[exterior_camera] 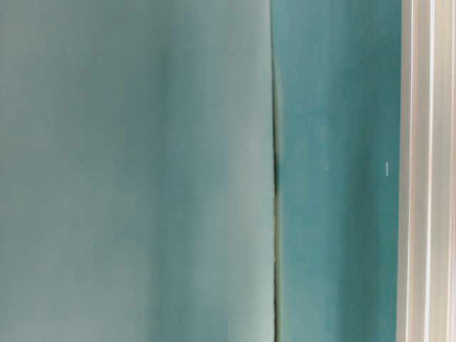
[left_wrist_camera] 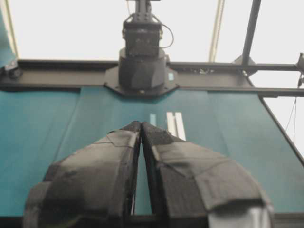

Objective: Lift the metal rail with both hands and move it towards you.
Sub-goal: 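Move both grippers down toward the two ends of the silver rail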

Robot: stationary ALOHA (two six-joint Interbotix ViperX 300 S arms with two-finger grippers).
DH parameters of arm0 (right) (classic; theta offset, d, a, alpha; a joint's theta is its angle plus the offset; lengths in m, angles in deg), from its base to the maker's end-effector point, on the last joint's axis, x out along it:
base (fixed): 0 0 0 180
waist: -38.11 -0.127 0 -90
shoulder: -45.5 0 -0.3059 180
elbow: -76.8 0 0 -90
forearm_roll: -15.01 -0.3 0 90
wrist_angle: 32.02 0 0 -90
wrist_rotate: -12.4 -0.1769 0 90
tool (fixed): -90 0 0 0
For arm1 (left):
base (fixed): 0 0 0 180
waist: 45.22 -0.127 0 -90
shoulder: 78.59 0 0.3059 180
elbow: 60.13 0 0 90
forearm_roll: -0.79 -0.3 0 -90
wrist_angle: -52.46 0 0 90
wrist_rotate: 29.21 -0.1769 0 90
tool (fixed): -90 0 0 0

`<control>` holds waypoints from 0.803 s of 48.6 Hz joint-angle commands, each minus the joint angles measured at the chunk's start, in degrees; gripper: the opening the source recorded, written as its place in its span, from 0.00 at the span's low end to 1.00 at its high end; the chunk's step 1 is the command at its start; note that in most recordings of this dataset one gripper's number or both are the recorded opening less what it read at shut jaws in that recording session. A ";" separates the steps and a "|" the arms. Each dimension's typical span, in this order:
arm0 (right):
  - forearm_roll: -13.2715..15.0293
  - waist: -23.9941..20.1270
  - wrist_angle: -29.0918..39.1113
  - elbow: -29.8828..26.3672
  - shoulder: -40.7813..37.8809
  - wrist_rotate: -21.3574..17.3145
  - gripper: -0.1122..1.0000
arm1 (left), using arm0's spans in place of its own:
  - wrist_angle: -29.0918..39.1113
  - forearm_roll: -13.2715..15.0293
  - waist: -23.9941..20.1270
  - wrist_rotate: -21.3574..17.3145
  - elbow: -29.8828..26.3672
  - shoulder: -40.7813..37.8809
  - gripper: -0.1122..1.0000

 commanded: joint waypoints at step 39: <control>-3.69 -3.43 52.03 -18.72 -15.29 -16.17 0.10 | 37.18 -0.62 2.90 3.52 -19.86 -15.47 0.07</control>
